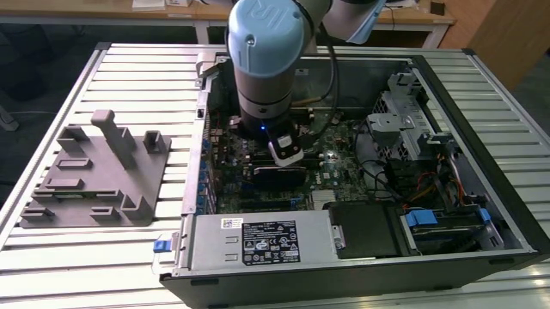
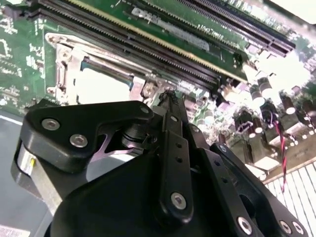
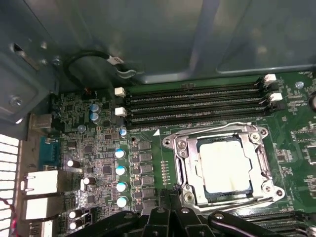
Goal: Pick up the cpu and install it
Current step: 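Install the second cpu locking lever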
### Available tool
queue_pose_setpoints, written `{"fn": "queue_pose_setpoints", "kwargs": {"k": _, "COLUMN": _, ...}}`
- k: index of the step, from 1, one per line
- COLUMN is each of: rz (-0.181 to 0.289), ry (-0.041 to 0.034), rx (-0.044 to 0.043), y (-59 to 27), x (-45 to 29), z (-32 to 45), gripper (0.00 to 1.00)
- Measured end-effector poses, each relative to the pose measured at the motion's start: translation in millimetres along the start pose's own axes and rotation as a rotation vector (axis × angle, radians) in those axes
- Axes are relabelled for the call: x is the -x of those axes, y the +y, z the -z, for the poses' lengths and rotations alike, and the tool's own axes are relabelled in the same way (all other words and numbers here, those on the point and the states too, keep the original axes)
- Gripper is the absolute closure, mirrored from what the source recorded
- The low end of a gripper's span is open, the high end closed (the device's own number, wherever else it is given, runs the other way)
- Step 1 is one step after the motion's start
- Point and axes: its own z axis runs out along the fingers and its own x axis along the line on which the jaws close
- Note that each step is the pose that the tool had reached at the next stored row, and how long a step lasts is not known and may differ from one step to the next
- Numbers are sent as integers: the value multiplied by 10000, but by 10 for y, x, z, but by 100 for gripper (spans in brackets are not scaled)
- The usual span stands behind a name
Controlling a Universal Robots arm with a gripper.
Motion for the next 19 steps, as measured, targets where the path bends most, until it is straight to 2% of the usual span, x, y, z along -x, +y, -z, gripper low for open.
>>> {"fn": "queue_pose_setpoints", "kwargs": {"k": 7, "rz": -2, "ry": -1, "rx": 0, "y": 71, "x": -3, "z": 169, "gripper": 89}}
{"fn": "queue_pose_setpoints", "kwargs": {"k": 9, "rz": -20, "ry": -14, "rx": -50, "y": 85, "x": -4, "z": 202, "gripper": 89}}
{"fn": "queue_pose_setpoints", "kwargs": {"k": 10, "rz": -40, "ry": -33, "rx": -145, "y": 91, "x": -4, "z": 212, "gripper": 89}}
{"fn": "queue_pose_setpoints", "kwargs": {"k": 11, "rz": -63, "ry": -55, "rx": -278, "y": 94, "x": -3, "z": 217, "gripper": 89}}
{"fn": "queue_pose_setpoints", "kwargs": {"k": 15, "rz": -134, "ry": -172, "rx": -967, "y": 104, "x": 1, "z": 218, "gripper": 89}}
{"fn": "queue_pose_setpoints", "kwargs": {"k": 16, "rz": -150, "ry": -192, "rx": -1094, "y": 110, "x": 7, "z": 216, "gripper": 89}}
{"fn": "queue_pose_setpoints", "kwargs": {"k": 17, "rz": -162, "ry": -205, "rx": -1168, "y": 120, "x": 17, "z": 213, "gripper": 89}}
{"fn": "queue_pose_setpoints", "kwargs": {"k": 19, "rz": -181, "ry": -222, "rx": -1256, "y": 144, "x": 38, "z": 205, "gripper": 89}}
